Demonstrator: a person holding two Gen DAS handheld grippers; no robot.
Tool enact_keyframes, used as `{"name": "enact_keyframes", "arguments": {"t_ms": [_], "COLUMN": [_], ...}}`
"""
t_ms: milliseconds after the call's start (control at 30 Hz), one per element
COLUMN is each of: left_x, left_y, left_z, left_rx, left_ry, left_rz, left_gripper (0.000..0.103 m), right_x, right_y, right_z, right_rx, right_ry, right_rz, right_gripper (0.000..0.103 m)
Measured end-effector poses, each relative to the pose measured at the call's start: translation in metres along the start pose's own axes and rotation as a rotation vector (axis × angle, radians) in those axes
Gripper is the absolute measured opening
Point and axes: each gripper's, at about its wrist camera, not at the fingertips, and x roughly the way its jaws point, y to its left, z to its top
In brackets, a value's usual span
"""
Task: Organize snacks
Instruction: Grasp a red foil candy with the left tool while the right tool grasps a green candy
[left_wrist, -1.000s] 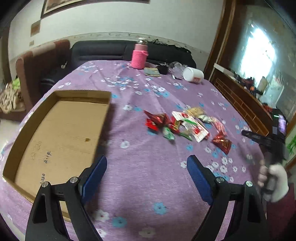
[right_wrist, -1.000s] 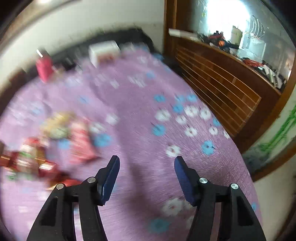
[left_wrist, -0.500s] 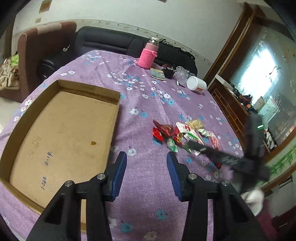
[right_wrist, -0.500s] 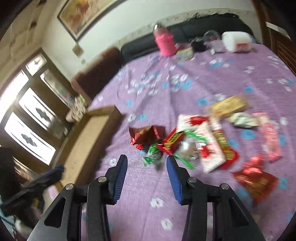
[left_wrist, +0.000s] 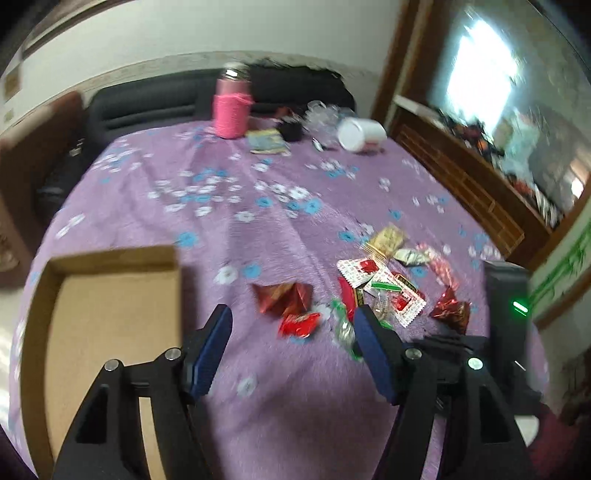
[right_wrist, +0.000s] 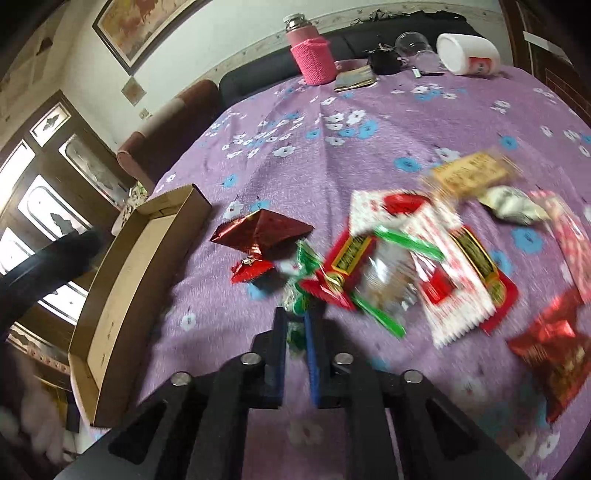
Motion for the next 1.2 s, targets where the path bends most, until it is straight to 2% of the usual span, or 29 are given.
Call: {"name": "enact_keyframes", "arguments": {"t_ms": [167,300,400,467,567,600,633,667,767,833,967,1200], "left_x": [0.053,0.077,0.091,0.101,0.112,0.114,0.113,0.111,0.103,0.096,0.078,0.005], "left_y": [0.000,0.004,0.003,0.001,-0.001,-0.001,-0.001,-0.001,0.006,0.007,0.009,0.017], "left_z": [0.016,0.027,0.027,0.022,0.011,0.010,0.008,0.007,0.006,0.005,0.003,-0.010], "left_rx": [0.048,0.049,0.081,0.095,0.118,0.123,0.131,0.130,0.068,0.055,0.012,-0.070], "left_ry": [0.081,0.118,0.146,0.184,0.241,0.255,0.246,0.237,0.223,0.191,0.138,0.001], "left_rz": [0.060,0.068,0.071,0.055,0.069,0.070,0.081,0.084,0.021,0.032,-0.002,-0.068], "left_gripper": [0.067,0.068,0.068,0.068,0.068,0.064,0.059,0.045,0.019,0.019,0.018,0.018], "right_x": [-0.005,-0.003,-0.005,-0.006,-0.006,-0.007,-0.007,-0.007,-0.007,-0.006,-0.006,-0.013], "right_y": [-0.013,-0.022,-0.029,-0.030,-0.028,-0.027,-0.026,-0.026,-0.027,-0.029,-0.036,-0.034], "right_z": [-0.009,-0.006,-0.005,-0.004,-0.004,-0.004,-0.004,-0.004,-0.005,-0.005,-0.006,-0.007], "right_rx": [0.009,0.052,0.089,0.097,0.092,0.086,0.081,0.080,0.083,0.093,0.115,0.093], "right_ry": [-0.015,-0.008,-0.013,-0.016,-0.018,-0.020,-0.022,-0.023,-0.022,-0.019,-0.017,-0.035], "right_rz": [0.015,0.080,0.107,0.108,0.108,0.104,0.102,0.102,0.102,0.106,0.117,0.131], "right_gripper": [0.007,0.007,0.007,0.007,0.007,0.007,0.007,0.007,0.007,0.007,0.007,0.007]}}
